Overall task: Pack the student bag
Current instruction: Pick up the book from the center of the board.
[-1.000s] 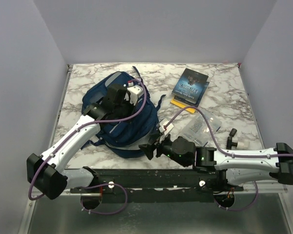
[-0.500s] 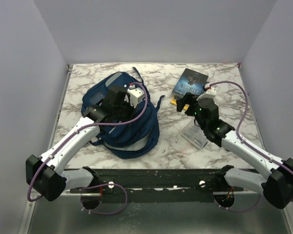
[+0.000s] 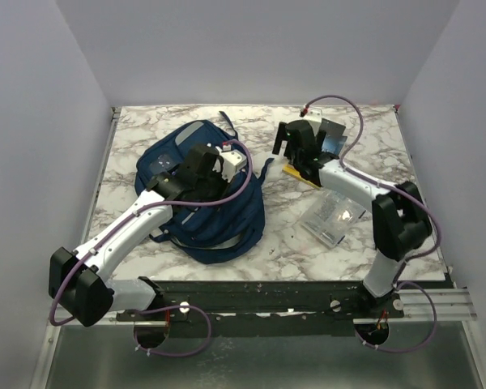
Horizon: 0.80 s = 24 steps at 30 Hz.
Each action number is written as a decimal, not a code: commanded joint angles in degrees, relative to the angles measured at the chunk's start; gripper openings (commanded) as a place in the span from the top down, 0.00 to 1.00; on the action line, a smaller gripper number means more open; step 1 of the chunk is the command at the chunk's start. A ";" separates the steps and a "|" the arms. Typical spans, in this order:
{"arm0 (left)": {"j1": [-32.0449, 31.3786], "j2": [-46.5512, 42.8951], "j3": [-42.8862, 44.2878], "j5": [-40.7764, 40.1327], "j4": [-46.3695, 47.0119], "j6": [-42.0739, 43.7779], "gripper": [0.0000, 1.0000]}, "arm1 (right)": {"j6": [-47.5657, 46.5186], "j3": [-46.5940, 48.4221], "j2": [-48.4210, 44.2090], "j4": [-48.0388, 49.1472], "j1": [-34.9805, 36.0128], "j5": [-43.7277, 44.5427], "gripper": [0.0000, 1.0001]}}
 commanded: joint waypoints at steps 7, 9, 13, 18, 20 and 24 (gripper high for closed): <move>-0.09 -2.17 2.65 -1.91 1.64 0.65 1.00 | -23.42 17.19 22.09 -6.36 -0.15 14.42 0.04; -0.07 -2.31 2.74 -1.71 1.57 0.55 1.00 | -26.10 19.93 24.91 -7.13 -0.14 14.71 0.06; -0.09 -2.87 2.90 -0.30 1.61 0.30 1.00 | -34.32 21.48 28.79 -4.94 1.25 17.99 0.06; -0.08 -3.11 3.09 0.03 1.66 0.08 1.00 | -42.99 24.07 34.64 -0.93 3.25 32.42 0.06; -0.09 -3.19 2.94 0.19 1.62 0.04 1.00 | -44.73 24.86 36.09 0.68 3.65 37.22 0.07; -0.07 -2.98 3.10 0.49 1.62 -0.05 1.00 | -50.19 22.26 35.57 7.64 3.99 37.95 0.12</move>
